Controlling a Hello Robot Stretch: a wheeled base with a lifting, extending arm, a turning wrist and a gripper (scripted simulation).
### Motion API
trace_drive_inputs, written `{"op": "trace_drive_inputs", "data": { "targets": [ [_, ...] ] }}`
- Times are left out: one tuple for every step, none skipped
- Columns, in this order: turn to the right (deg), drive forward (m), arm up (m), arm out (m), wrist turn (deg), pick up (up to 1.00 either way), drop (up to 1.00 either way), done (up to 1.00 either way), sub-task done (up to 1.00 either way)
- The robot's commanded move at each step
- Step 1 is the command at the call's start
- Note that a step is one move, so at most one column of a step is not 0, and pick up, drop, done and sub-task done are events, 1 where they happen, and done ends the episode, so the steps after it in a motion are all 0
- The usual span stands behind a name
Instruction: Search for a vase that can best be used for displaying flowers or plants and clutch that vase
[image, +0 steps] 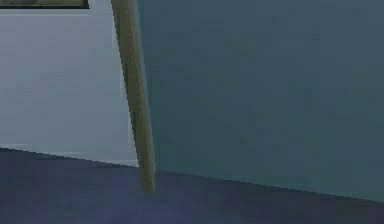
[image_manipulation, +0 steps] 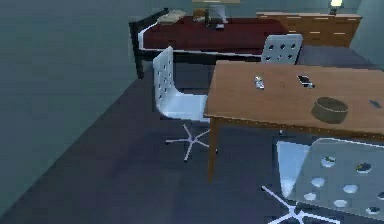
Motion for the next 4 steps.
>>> {"op": "trace_drive_inputs", "data": {
  "targets": [
    [6.0, 0.0, 0.0, 0.0, 0.0, 0.0, 0.0, 0.0, 0.0],
    [0.0, 0.35, 0.0, 0.0, 0.0, 0.0, 0.0, 0.0, 0.0],
    [-27.0, 0.0, 0.0, 0.0, 0.0, 0.0, 0.0, 0.0, 0.0],
    [0.0, 0.5, 0.0, 0.0, 0.0, 0.0, 0.0, 0.0, 0.0]
  ]
}}
